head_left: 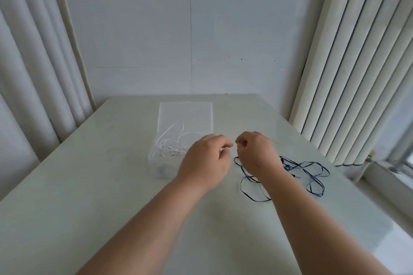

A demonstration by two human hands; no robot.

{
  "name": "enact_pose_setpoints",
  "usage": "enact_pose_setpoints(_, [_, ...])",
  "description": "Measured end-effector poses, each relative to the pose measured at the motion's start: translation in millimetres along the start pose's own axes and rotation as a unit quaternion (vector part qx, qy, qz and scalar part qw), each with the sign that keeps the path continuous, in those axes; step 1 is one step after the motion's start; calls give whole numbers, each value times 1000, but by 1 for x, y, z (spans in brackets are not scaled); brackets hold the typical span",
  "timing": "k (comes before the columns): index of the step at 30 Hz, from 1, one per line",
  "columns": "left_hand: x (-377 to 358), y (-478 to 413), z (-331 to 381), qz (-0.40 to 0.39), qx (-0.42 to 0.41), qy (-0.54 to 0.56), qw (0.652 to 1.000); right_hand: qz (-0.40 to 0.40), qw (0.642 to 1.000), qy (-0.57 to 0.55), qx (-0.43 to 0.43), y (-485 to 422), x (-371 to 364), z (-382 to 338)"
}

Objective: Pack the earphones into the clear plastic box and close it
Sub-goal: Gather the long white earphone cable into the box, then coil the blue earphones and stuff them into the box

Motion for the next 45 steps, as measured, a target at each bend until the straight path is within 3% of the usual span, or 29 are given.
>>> enact_pose_setpoints(3, [-34, 1, 20, -74, 18, -1, 997, -21, 997, 45, -55, 7, 15, 32])
enact_pose_setpoints(6, [-69, 2, 24, -158, 52, -71, 984, -49, 986, 123, -106, 14, 31, 56])
enact_pose_setpoints(10, [-102, 5, 23, -254, 60, -142, 955, -78, 972, 144, -169, 22, 46, 80])
enact_pose_setpoints(17, [-103, 1, 21, -214, 63, -122, 967, -126, 974, 103, -157, 21, 33, 85])
enact_pose_setpoints(19, [-101, 3, 16, -229, 58, -130, 963, -142, 974, 95, -147, 19, 29, 80])
enact_pose_setpoints(23, [-82, 12, 5, -263, 18, -162, 951, -249, 957, 12, -147, 30, 17, 53])
enact_pose_setpoints(26, [-59, 21, -17, -323, 15, -141, 936, -303, 942, -50, -138, 40, 1, 27])
enact_pose_setpoints(28, [-43, 25, -37, -351, 25, -135, 926, -317, 936, -83, -128, 42, -11, 13])
enact_pose_setpoints(31, [-17, 26, -71, -318, 50, -121, 939, -341, 925, -118, -118, 44, -36, -11])
enact_pose_setpoints(38, [10, 38, -114, -287, 106, -93, 947, -305, 940, -124, -87, 37, -74, -39])
enact_pose_setpoints(45, [31, 44, -143, -318, 184, 64, 928, -359, 914, -177, -67, 37, -87, -81])
Point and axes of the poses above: each hand's wrist, its own y-axis away from the middle knuckle, its own x-axis out of the back of the hand, z = x × y, the point moved 5 cm from there along -y, towards the middle knuckle, and after that the axes turned 11 degrees about -y, right-handed, at the moved point
